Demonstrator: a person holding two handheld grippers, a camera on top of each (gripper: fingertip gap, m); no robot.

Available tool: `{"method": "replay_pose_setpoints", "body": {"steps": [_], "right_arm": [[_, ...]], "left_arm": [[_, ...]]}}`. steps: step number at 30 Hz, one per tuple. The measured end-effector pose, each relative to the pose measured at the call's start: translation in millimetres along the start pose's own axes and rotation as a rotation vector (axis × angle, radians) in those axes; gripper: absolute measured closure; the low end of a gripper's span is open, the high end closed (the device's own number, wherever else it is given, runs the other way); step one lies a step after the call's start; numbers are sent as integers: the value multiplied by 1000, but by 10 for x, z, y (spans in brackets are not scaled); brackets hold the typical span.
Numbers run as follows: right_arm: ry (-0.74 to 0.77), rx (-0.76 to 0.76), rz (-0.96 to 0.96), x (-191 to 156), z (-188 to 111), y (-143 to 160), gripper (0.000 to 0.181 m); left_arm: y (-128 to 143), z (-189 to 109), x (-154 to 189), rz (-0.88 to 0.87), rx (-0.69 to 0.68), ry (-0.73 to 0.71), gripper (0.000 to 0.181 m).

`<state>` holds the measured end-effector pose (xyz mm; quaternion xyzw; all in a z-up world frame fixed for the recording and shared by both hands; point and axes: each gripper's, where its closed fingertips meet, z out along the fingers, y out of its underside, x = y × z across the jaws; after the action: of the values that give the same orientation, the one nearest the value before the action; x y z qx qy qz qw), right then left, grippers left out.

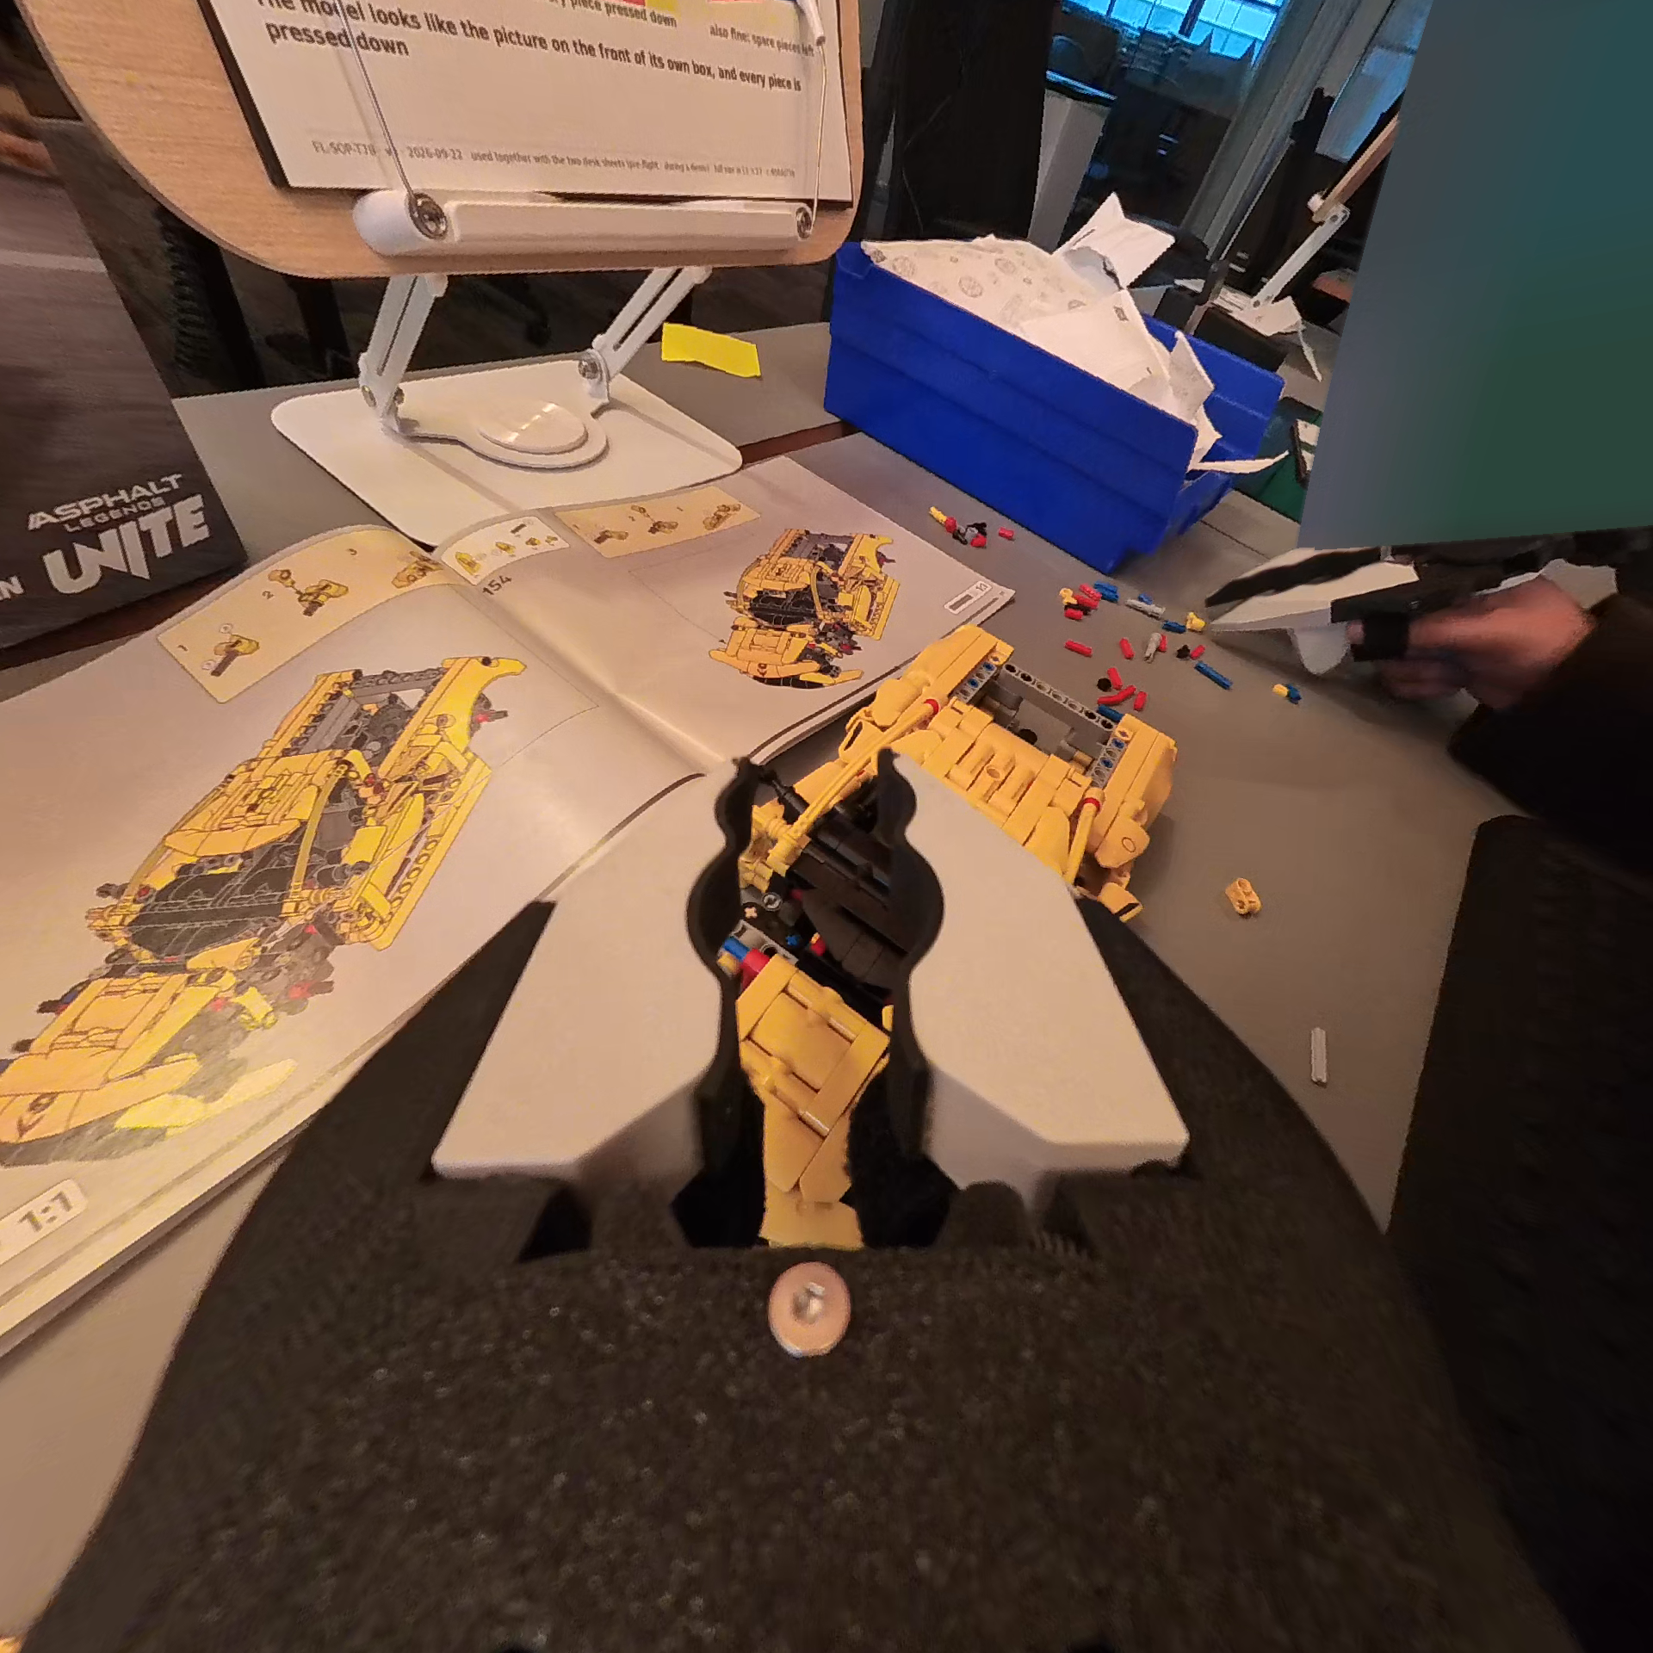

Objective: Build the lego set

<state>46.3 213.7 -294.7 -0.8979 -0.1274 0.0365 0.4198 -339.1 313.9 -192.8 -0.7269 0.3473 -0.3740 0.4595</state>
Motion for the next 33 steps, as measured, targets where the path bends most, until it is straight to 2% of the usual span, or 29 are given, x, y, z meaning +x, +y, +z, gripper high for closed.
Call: {"method": "replay_pose_setpoints", "body": {"steps": [5,7,11,13,17,20,23,27,33], "right_arm": [[-27,-34,-58,-37,88,2,156],[-30,-35,-72,-45,99,-6,166],[-53,-22,-69,-115,54,-62,166],[-115,25,-67,-312,-47,-210,166],[-262,51,-166,-950,-253,-432,166],[-408,63,-280,-1548,-338,-471,166],[-439,44,-395,-1931,-299,-383,165],[-478,-44,-444,-2169,-182,-187,165],[-461,-75,-478,-2209,-39,-108,165]], "left_arm": [[14,7,2,3,-6,0,154],[8,3,-2,5,-4,-2,154],[5,1,0,3,-3,-1,154],[6,3,-1,4,-4,-2,154],[17,10,-4,4,-9,-3,154],[5,4,6,3,-4,0,154],[-2,-4,9,5,-2,0,154],[-4,-4,19,-1,-1,7,154],[2,1,18,3,-4,4,154]]}}
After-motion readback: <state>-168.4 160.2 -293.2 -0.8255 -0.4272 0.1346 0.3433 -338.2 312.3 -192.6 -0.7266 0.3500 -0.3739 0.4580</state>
